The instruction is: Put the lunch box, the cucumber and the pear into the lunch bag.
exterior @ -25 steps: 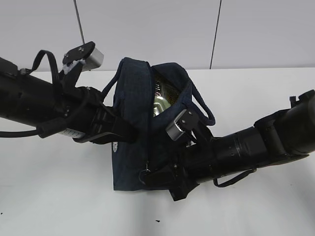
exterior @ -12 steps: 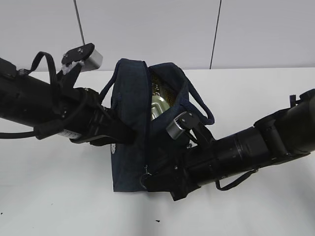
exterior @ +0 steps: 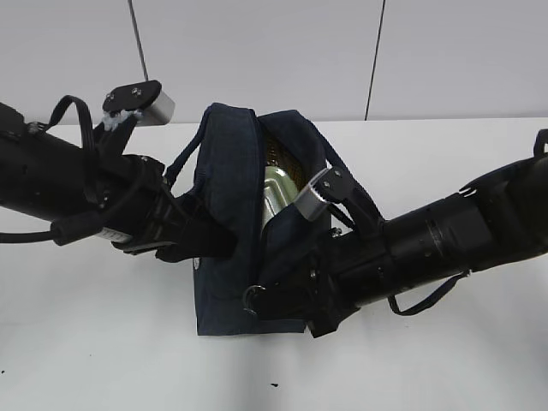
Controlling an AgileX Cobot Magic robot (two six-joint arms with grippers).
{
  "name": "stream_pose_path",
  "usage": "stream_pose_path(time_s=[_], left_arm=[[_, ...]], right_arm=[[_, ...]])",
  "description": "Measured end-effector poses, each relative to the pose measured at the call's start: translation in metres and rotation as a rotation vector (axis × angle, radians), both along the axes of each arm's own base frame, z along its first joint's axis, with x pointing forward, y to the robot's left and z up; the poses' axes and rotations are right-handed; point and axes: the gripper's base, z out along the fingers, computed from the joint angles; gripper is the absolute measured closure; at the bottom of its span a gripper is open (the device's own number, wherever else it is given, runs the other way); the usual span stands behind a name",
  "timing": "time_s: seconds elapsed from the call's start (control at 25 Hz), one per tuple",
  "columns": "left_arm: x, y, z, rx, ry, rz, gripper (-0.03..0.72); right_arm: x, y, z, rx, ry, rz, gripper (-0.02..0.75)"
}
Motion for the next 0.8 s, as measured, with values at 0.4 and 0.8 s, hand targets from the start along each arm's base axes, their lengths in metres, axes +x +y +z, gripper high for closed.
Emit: stream_pose_path(time_s=[0.4,0.8], left_arm=[[0.001,0.000,0.000,0.004,-0.006,0.004,0.188],[0.001,0.000,0.000,0.004,-0.005,0.003,0.179]], right_arm=[[-0.006,-0.003,0.023,-0.010,-0.028,-0.003,0.732],[-0.011,-0.008,0.054,-0.012,-0.134,-0.027,0.732]])
